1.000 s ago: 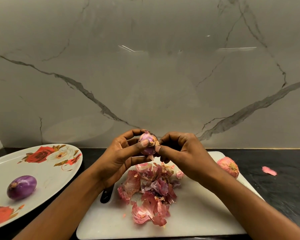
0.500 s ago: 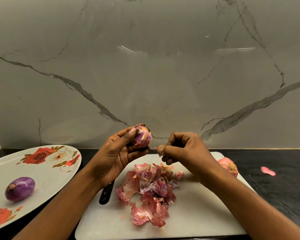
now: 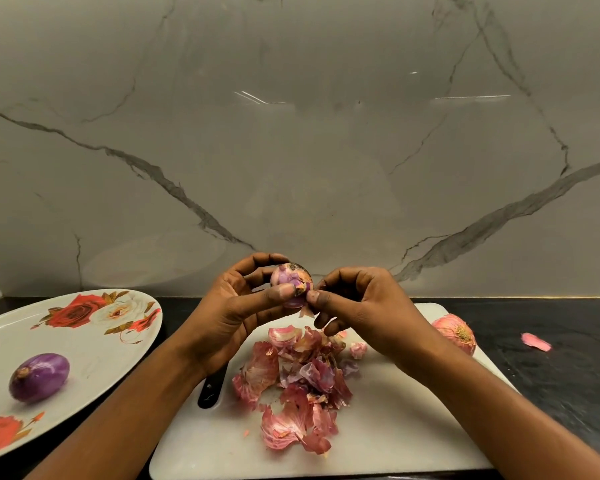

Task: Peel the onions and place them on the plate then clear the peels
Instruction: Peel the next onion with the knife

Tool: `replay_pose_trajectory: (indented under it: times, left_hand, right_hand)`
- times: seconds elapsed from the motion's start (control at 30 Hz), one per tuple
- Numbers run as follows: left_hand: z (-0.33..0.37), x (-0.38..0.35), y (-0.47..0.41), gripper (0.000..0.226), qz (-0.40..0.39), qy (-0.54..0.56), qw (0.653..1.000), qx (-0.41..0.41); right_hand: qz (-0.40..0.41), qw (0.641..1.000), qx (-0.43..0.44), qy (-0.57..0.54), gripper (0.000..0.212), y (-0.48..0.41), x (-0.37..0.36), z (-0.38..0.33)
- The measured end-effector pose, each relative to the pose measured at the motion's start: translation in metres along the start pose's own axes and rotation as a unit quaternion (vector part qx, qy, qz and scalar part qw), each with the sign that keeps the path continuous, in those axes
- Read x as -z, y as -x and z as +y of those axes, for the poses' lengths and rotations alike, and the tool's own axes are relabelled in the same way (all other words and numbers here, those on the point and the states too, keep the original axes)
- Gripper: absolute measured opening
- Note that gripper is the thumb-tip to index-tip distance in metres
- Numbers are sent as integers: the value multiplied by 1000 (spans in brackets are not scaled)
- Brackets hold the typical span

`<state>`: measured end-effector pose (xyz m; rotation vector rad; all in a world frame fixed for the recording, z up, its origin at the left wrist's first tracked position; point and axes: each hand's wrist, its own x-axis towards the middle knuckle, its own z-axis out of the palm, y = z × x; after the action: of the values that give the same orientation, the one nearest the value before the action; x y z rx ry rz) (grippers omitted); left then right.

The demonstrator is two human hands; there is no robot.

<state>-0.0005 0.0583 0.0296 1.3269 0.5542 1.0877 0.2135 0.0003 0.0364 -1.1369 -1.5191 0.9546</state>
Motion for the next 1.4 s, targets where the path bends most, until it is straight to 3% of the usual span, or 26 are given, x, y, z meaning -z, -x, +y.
replay_pose_trajectory:
  times: [0.1,0.3,0.47,0.6,0.8,0.97,1.07,1.23,1.4]
  left_hand:
    - [0,-3,0,59,-11,18,1000,13]
    - [2,-4,0,75,-45,68,996,22]
    - [0,-2,-1,49,-58,107,992,37]
    - [1,0,-1,75,-76,131,987,46]
    - [5,1,1,76,-72,166,982,53]
    - [4,-1,1,65,-50,122,990,47]
    - [2,-1,1,52,-37,114,991,51]
    - [3,-2,2,50,-64,92,992,56]
    - [-1,-3,1,53,-66,45,996,49]
  right_hand:
    - [-15,1000,2,-5,10,0,0,0]
    - [-20,997,-17,-66,18,-2,0,-2]
    - [-17,994,-32,-100,24,-2,-1,-4]
    - [21,994,-36,-101,23,-3,-1,-3]
    - [80,996,-17,-41,14,-4,7,3]
    - [34,999,-4,-19,10,0,3,-1]
    - [37,999,4,-31,11,0,4,-3]
    - [44,998,7,-47,14,0,4,-3]
    - [25,999,4,-45,34,0,2,-2]
